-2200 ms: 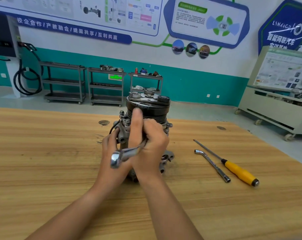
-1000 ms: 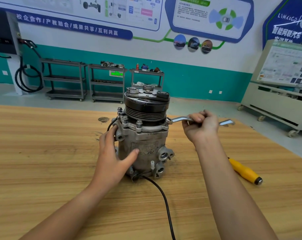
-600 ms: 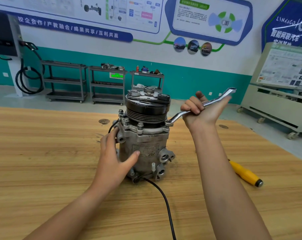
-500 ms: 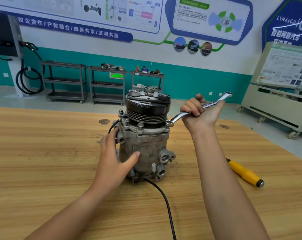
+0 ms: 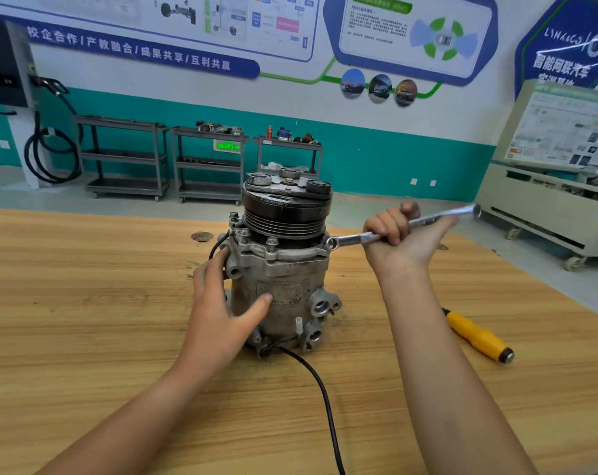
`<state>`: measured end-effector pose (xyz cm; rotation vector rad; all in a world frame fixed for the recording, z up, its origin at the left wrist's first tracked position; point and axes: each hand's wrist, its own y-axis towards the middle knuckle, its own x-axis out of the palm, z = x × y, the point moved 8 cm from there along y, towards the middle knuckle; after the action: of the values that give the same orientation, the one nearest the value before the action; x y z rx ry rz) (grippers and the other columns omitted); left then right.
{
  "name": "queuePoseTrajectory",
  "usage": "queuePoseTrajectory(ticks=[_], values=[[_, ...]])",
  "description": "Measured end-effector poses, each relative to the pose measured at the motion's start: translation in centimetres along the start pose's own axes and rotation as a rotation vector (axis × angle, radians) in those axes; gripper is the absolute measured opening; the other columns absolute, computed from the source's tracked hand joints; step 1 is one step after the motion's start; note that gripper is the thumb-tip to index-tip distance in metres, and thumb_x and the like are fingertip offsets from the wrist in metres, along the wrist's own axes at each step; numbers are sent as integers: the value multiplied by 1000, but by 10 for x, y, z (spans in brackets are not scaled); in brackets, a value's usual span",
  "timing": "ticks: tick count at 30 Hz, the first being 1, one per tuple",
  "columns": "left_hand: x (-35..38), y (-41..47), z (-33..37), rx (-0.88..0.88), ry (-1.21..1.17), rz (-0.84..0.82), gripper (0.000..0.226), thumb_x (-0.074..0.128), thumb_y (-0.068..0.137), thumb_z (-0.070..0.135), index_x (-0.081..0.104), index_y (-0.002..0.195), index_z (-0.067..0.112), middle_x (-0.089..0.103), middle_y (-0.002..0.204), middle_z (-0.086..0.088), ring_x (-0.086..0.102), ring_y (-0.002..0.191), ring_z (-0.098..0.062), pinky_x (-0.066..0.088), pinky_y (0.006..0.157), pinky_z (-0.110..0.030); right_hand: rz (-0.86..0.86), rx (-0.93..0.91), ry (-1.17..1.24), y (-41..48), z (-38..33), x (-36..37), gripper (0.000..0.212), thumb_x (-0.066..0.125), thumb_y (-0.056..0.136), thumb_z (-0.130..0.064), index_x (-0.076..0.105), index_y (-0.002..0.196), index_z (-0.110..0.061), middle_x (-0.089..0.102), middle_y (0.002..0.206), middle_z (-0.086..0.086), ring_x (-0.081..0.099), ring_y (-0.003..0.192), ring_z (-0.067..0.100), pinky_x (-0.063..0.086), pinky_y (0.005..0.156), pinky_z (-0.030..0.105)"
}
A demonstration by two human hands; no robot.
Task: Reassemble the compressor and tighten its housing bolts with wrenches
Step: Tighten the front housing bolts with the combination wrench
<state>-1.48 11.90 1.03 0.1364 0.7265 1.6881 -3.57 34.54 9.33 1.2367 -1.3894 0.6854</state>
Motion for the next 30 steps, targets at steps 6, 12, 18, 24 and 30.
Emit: queuePoseTrajectory(ticks=[6,12,18,24,30], values=[[-1,1,-1,-6,-8,-10,82,73,78,22,25,144,25,31,126,10,36,119,-5,35,100,-27,87,12,-123,22,4,27,63,26,94,-63,41,60,-12,19,36,-5,15,26,8,15,31,13],[-3,1,-1,5,6,-3,82,73,78,23,24,144,26,29,125,14,31,114,3,31,98,-22,263,156,-220,38,33,7,50,25,101,-47,36,65,-13,20,32,-6,17,22,7,14,28,11],[-1,2,0,6,3,-3,81,72,79,24,24,144,26,28,126,15,30,114,4,31,99,-23,345,199,-330,38,36,-12,35,30,98,-14,30,64,-17,21,32,-8,19,21,7,20,30,11],[-1,0,1,11,7,2,81,71,79,25,24,144,26,27,125,16,28,109,10,31,96,-23,416,-17,-397,23,10,-16,29,32,98,-11,36,69,-13,27,40,-6,24,29,8,24,40,20],[-1,0,1,8,13,17,80,71,79,24,25,144,24,27,124,14,30,113,3,32,97,-24,387,-515,-502,-29,-20,3,23,33,102,-25,40,82,-16,35,61,2,36,43,10,37,41,19]])
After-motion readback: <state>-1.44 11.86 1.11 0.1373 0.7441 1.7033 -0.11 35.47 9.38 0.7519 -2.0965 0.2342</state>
